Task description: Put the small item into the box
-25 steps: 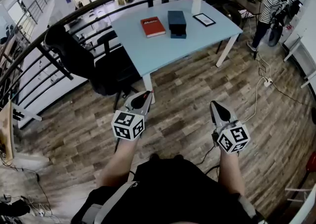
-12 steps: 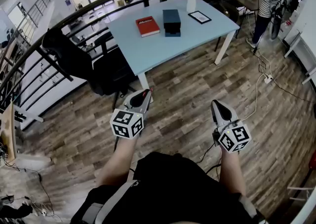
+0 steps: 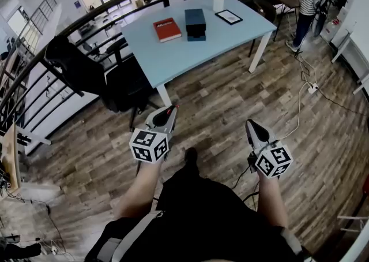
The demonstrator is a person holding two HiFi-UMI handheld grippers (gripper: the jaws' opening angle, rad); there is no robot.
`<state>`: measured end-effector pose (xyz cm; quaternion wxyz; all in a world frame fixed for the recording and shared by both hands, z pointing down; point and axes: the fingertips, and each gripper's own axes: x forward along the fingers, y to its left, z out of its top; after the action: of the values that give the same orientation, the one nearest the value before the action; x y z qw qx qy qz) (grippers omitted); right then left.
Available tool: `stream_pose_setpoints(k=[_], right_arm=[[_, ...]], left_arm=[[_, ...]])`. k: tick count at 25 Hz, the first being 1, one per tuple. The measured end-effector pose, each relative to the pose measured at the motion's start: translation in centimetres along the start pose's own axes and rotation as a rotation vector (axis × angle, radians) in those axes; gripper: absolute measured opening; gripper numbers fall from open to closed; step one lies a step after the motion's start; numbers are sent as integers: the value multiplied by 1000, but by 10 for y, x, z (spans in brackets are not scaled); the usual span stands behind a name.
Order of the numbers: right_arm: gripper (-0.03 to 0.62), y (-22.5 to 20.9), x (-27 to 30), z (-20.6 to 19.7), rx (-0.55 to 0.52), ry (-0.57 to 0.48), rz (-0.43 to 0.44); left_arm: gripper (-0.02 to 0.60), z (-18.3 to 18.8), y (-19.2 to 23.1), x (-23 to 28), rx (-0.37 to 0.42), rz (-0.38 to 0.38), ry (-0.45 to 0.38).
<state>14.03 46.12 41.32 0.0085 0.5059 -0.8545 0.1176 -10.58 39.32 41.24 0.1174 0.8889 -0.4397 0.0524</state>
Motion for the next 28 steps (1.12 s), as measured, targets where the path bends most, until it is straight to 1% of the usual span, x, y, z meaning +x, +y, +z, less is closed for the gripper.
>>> stream_pose_setpoints(k=[6,13,16,21,24,28], right_arm=[[2,-21,25,2,10,9,-20],[2,-61,97,12,13,31,-59],[2,-75,135,23,6,38,-67],[2,-92,196,41,-1,48,-82],[2,-99,225,48,-2,60,-95],[2,-100,263,66,-14,46,-103]], left_arm=[[17,1,15,39,-4,-34,4],[17,9,74,110,-34,-60,3],[17,18,100,148,-42,-82,4],[17,40,137,206,-31,-134,-2],[17,54,157,228,-20,-156,-10],[17,69,186,244,-5,-177,-18]])
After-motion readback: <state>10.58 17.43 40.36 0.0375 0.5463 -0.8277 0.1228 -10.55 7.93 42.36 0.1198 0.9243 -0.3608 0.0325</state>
